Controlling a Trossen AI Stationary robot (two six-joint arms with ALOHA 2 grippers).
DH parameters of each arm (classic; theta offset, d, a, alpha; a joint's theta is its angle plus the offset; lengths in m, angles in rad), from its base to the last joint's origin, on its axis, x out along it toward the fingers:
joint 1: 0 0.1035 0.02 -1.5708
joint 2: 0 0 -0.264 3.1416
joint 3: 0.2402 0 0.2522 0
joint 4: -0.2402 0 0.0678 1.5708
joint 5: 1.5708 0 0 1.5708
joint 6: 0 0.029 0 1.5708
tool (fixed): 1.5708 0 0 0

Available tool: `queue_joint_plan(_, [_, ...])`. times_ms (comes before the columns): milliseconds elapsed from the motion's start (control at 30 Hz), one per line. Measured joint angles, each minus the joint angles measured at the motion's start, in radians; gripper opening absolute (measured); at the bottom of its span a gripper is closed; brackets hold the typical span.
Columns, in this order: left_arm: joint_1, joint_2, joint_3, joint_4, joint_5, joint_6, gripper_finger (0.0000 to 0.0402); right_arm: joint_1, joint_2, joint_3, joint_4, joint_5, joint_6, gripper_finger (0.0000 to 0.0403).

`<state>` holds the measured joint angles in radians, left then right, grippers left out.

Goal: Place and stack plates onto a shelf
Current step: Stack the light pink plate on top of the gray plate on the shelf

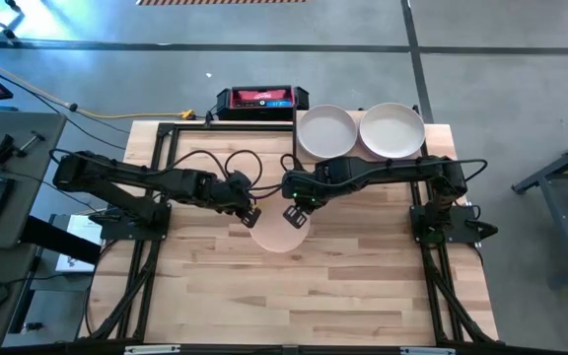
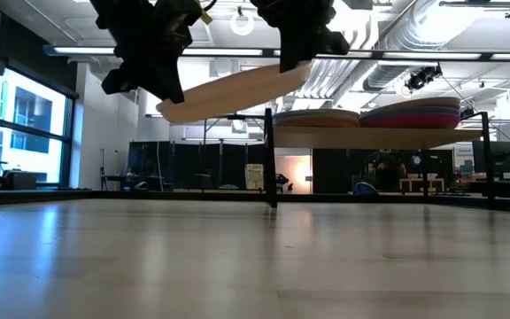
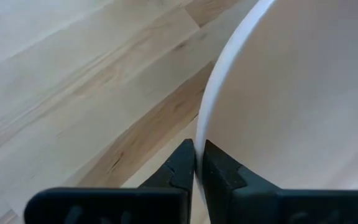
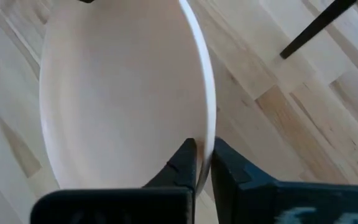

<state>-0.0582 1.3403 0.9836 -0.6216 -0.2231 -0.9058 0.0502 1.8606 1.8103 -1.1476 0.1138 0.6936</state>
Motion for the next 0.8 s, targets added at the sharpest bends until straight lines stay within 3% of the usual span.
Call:
queue_joint_plan(467, [0.0,0.0,0.001,0.109,0.001,0.08,0.0021,0.002,0.0,0.0,-0.026,-0.019,0.005,0.0])
queue_joint_plan(800, [0.03,0.0,0.0,0.164,0.125,0.105,0.0022,-0.005,-0.002,0.0,-0.07,-0.028,-0.014,0.0001])
